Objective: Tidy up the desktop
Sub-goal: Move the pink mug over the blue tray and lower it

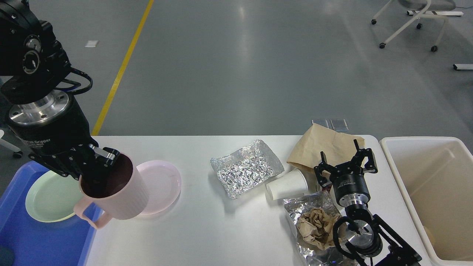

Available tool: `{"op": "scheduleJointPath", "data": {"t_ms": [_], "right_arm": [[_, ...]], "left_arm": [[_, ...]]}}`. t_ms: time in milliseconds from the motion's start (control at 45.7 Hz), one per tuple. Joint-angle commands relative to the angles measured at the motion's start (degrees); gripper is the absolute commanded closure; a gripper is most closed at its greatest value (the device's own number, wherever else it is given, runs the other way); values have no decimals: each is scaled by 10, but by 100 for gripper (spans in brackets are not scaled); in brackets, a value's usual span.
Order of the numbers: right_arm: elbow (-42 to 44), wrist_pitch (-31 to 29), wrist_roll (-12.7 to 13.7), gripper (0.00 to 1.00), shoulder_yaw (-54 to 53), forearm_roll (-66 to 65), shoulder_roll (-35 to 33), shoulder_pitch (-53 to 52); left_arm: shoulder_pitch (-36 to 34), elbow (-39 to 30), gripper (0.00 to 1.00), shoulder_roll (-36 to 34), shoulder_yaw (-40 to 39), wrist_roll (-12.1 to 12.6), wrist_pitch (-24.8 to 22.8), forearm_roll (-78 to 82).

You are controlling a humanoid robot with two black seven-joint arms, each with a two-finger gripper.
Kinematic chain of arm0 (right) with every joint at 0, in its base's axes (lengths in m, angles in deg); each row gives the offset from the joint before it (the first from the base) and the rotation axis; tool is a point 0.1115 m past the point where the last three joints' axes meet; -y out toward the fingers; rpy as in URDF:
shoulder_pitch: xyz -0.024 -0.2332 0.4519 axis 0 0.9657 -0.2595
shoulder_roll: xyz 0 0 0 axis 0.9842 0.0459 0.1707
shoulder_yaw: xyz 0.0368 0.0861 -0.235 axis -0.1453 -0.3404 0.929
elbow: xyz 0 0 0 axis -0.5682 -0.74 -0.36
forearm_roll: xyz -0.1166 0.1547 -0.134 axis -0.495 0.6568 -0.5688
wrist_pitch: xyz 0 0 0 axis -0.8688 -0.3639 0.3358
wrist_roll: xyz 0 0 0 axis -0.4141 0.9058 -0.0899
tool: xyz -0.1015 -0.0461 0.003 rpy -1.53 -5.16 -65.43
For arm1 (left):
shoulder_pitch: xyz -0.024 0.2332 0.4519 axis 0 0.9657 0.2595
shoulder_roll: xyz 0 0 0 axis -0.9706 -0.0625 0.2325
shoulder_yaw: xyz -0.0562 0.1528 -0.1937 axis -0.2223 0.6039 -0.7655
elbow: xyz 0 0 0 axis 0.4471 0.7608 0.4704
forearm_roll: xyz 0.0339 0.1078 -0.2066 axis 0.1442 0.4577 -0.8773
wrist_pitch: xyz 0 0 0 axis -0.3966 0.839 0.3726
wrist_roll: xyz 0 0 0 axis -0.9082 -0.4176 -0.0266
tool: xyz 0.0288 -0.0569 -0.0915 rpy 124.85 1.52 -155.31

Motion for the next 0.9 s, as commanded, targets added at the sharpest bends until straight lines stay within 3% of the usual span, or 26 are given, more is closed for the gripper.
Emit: {"op": "scheduleJointPath", "data": {"t_ms": [0, 328, 679, 876], "right_arm": [[0, 0, 1, 0, 0, 0, 0, 0], [0, 0, 0, 0, 0, 0, 0, 0], [0, 0, 0, 0, 0, 0, 0, 0], [0, 0, 0, 0, 0, -1, 0, 0]], "left_arm": [[-2, -2, 100, 1, 16, -16, 0, 0], [47, 24, 99, -61, 82, -10, 15, 12], [230, 139, 98, -203, 82, -12, 36, 132], [359, 221, 98, -288, 37, -10, 87, 175]]}}
